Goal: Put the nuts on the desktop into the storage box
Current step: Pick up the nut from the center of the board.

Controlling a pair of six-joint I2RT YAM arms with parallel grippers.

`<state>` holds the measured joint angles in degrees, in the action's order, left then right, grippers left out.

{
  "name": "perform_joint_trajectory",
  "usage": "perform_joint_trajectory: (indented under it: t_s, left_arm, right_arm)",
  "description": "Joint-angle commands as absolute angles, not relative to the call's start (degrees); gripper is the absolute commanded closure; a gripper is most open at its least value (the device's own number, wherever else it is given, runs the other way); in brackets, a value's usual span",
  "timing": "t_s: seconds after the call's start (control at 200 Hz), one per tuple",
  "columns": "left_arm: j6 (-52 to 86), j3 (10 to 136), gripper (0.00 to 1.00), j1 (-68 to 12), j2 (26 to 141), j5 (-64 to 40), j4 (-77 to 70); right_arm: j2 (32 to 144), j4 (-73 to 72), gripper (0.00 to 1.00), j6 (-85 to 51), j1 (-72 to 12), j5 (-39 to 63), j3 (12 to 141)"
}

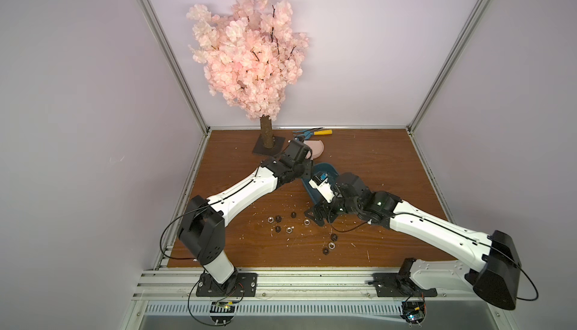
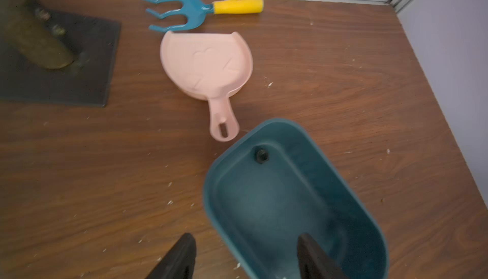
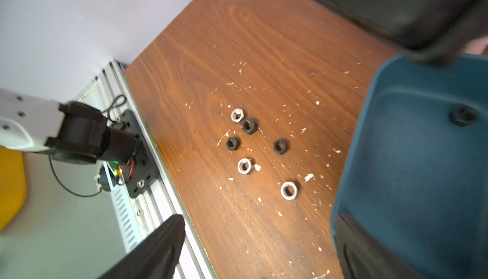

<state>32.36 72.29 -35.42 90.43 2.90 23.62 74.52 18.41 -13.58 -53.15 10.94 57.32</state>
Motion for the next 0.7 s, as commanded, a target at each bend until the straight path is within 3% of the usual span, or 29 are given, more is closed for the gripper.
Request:
perform_joint_trajectory:
  t_s: [0.0, 0.15, 0.22, 0.53, 0.696]
  left_arm:
    - [34.9, 66.0, 0.29, -31.4, 83.4, 1.2, 26.7]
    - [36.7, 56.0, 0.23, -24.8, 72.8, -0.3, 27.6]
    - [37.6, 52.4, 0.01, -20.9, 68.7, -0.6, 29.0]
    - [44.9, 44.3, 0.01, -7.7, 61.9, -1.4, 40.7]
    - [48.3, 40.8, 0.01, -4.3, 62.3, -5.2, 44.0]
  right_arm:
    - [77.5, 19.3, 0.07, -11.8, -55.6, 10.5, 60.9]
    - [83.1, 19.1, 0.07, -11.4, -59.0, 8.7, 64.3]
    - [85.8, 19.5, 0.07, -11.3, -60.4, 7.6, 65.9]
    - [98.8, 22.9, 0.09, -10.0, -63.9, 3.4, 74.0]
    - [105.2, 23.9, 0.16, -10.3, -65.1, 1.2, 78.6]
